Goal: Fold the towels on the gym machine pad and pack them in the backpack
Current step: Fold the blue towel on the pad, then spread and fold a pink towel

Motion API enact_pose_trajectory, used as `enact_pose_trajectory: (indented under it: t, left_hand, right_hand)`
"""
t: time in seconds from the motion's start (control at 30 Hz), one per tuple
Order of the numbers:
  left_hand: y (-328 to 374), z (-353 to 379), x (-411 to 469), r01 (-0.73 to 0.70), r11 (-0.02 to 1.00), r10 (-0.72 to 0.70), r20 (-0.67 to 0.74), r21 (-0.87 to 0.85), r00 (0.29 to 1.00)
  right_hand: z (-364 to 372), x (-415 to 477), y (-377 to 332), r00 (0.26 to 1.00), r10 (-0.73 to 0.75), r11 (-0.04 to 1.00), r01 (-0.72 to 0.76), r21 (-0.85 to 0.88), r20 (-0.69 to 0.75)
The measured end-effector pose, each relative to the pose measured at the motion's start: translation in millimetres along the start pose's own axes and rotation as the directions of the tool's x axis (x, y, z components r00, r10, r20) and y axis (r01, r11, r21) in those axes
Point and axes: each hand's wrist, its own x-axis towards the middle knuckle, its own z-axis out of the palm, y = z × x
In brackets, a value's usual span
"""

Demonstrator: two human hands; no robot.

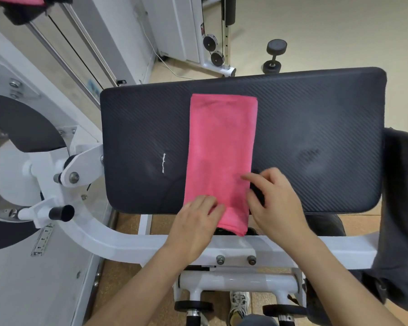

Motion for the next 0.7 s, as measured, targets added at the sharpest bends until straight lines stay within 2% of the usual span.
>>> enact_pose_trajectory:
  t: [0.07,0.13,0.2,0.3,0.37,0.43,0.47,0.53,0.57,0.63,0.7]
  left_hand:
    - [-1,5,-11,0.015,0.999,-0.006,0.175,-0.050,0.985]
    - [0,4,-17,0.080,0.989,-0.028,0.380,-0.121,0.924]
    - [4,-2,-18,0.143,0.977,-0.048,0.491,-0.159,0.870]
    - [8,-14,-10,0.200,0.949,-0.063,0.473,-0.244,0.879]
    - [3,-27,0,0.187,0.935,-0.042,0.429,-0.302,0.903]
    - [-5,-44,17,0.150,0.943,-0.042,0.342,-0.296,0.939]
    - [-9,-54,30,0.155,0.946,-0.068,0.295,-0.283,0.953]
    - [-14,-73,59,0.188,0.948,-0.133,0.214,-0.259,0.968]
    - [-17,-80,74,0.213,0.946,-0.168,0.192,-0.244,0.967]
    - [-23,-84,96,0.277,0.937,-0.238,0.195,-0.212,0.952]
    - [-30,-80,106,0.320,0.925,-0.277,0.211,-0.207,0.937]
  right_hand:
    - [-4,19,-3,0.993,-0.112,0.993,0.113,-0.015,0.040]
    - [-3,36,-8,0.972,-0.198,0.978,0.205,-0.040,0.130]
    - [3,49,-7,0.952,-0.222,0.964,0.246,-0.097,0.211]
    - [13,60,-2,0.953,-0.197,0.952,0.242,-0.189,0.229]
    - [12,67,-4,0.966,-0.165,0.973,0.193,-0.129,0.201]
    - [-1,71,-10,0.969,-0.067,0.995,0.048,0.086,0.237]
    - [-10,72,-11,0.955,-0.022,0.968,-0.054,0.246,0.296]
    - [-27,69,-10,0.905,-0.026,0.835,-0.214,0.508,0.424]
    - [-32,66,-8,0.875,-0.075,0.807,-0.229,0.545,0.479]
    - [-31,62,-1,0.851,-0.139,0.845,-0.165,0.509,0.507]
    - [-20,61,2,0.925,-0.079,0.914,-0.081,0.397,0.371]
